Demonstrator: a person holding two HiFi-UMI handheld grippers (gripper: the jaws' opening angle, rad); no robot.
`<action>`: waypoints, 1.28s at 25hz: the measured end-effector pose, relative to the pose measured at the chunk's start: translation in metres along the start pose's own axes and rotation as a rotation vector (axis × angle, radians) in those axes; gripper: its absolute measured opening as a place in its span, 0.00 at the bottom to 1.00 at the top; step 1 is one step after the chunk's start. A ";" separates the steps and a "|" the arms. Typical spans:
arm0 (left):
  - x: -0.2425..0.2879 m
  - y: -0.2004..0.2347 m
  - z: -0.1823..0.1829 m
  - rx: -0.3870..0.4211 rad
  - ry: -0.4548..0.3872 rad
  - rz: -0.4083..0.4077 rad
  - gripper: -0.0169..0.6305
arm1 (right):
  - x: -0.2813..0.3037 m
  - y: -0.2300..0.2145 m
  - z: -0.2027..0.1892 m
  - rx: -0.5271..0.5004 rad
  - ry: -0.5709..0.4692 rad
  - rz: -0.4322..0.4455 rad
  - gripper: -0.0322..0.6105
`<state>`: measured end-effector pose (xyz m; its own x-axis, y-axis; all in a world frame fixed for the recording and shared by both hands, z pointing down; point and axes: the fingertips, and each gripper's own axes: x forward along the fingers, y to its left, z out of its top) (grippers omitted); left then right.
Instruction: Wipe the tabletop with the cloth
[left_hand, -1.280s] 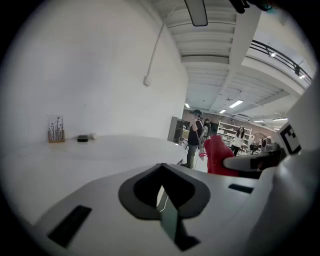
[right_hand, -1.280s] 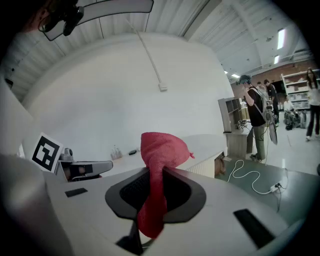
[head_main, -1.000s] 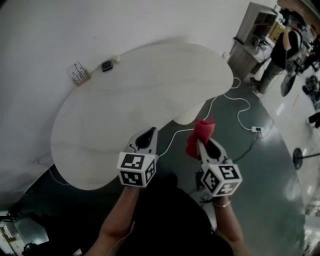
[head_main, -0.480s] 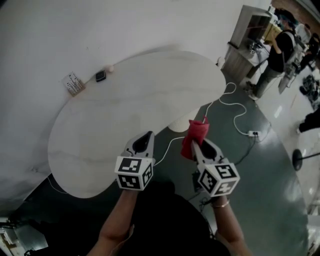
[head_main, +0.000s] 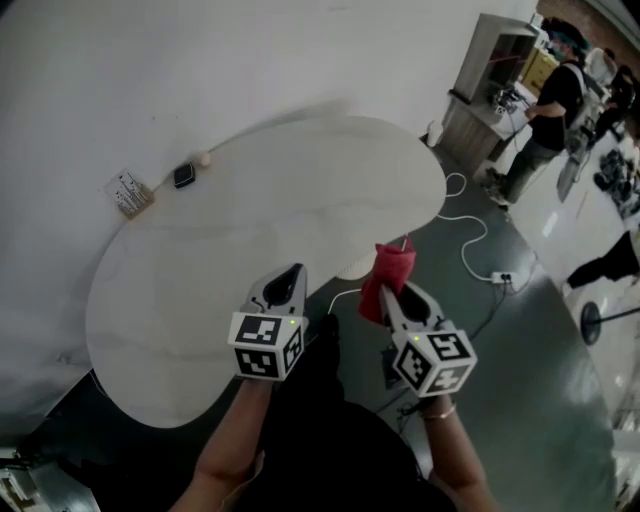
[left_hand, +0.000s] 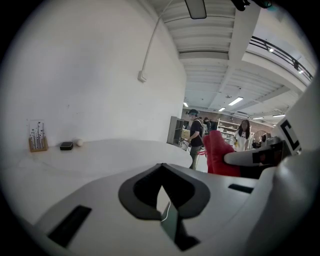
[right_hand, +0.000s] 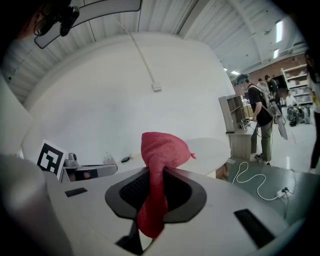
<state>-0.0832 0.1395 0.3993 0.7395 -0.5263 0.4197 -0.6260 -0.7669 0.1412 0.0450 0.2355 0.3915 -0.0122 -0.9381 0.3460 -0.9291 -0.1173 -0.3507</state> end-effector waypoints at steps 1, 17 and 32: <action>0.010 0.005 0.004 -0.002 0.000 -0.003 0.03 | 0.009 -0.003 0.004 0.001 0.001 0.001 0.15; 0.154 0.091 0.063 -0.091 0.045 -0.001 0.03 | 0.173 -0.036 0.081 0.013 0.079 0.040 0.15; 0.203 0.156 0.085 -0.175 0.046 0.142 0.03 | 0.273 -0.030 0.114 -0.029 0.171 0.231 0.15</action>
<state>-0.0098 -0.1186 0.4307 0.6310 -0.6044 0.4863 -0.7596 -0.6087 0.2290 0.1119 -0.0541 0.3968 -0.2848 -0.8700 0.4026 -0.9044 0.1047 -0.4135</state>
